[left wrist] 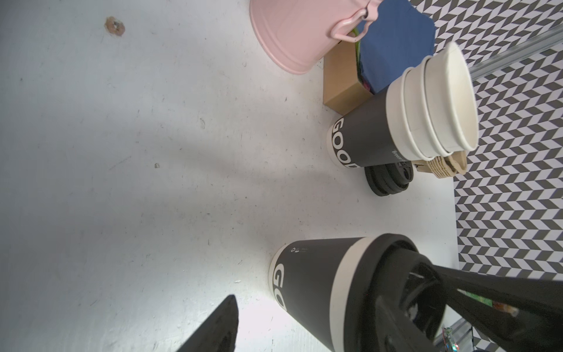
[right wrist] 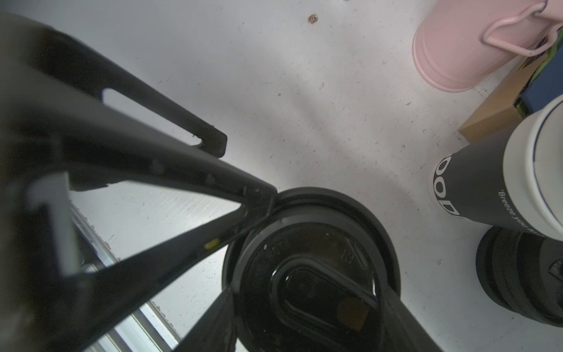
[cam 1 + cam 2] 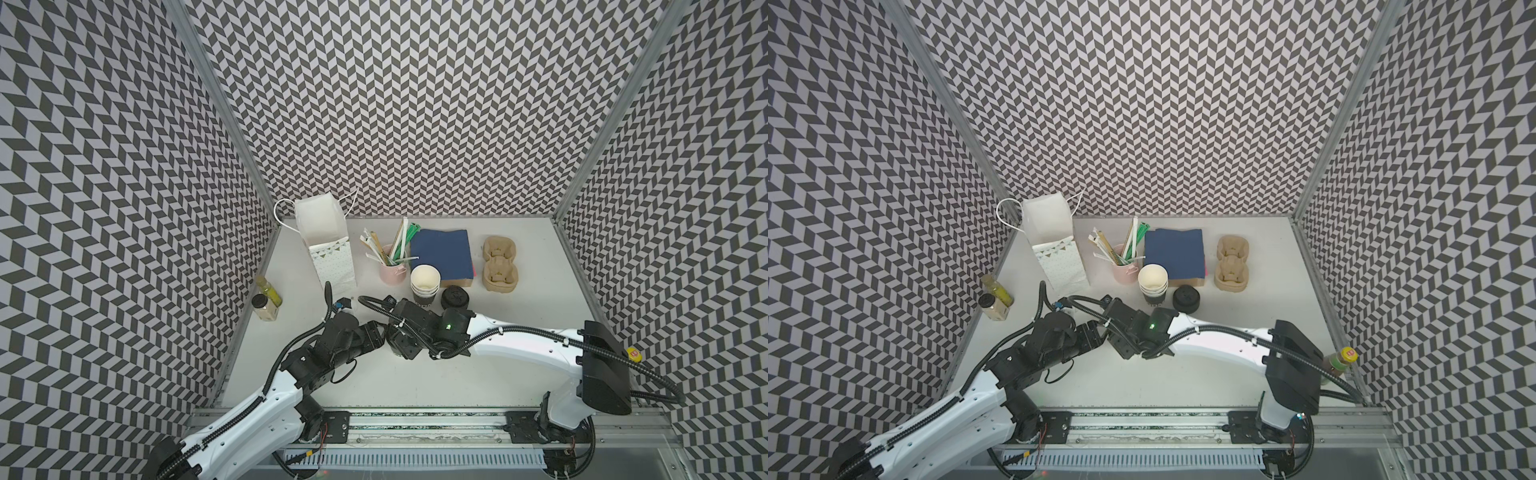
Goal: Pack a coffee takeout order
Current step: Close the lid on the coffee cup.
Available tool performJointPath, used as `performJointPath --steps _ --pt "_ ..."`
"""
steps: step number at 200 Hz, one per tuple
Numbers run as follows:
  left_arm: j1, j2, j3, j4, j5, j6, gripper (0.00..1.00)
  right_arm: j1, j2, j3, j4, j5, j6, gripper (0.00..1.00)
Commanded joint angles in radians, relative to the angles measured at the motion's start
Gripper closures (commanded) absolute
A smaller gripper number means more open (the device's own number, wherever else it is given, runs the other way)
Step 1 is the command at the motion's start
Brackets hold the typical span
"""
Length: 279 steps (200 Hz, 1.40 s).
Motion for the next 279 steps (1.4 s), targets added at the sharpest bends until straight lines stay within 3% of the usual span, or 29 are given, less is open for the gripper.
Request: performJointPath --steps 1,57,114,217,279 --pt "0.035 0.011 -0.004 0.044 0.024 0.021 0.3 0.017 0.071 -0.054 -0.146 -0.128 0.014 0.41" --pt "0.068 0.03 -0.014 0.076 0.073 0.031 0.32 0.029 0.075 -0.067 -0.135 -0.144 0.006 0.41" --pt "0.067 -0.071 -0.031 0.081 0.125 0.023 0.32 0.029 0.077 -0.069 -0.129 -0.144 0.007 0.41" --pt "0.067 0.042 -0.068 0.132 0.141 0.037 0.35 0.03 0.077 -0.074 -0.126 -0.161 -0.001 0.41" --pt "0.067 0.061 -0.108 0.105 0.112 0.066 0.49 0.032 0.077 -0.081 -0.116 -0.199 -0.013 0.41"
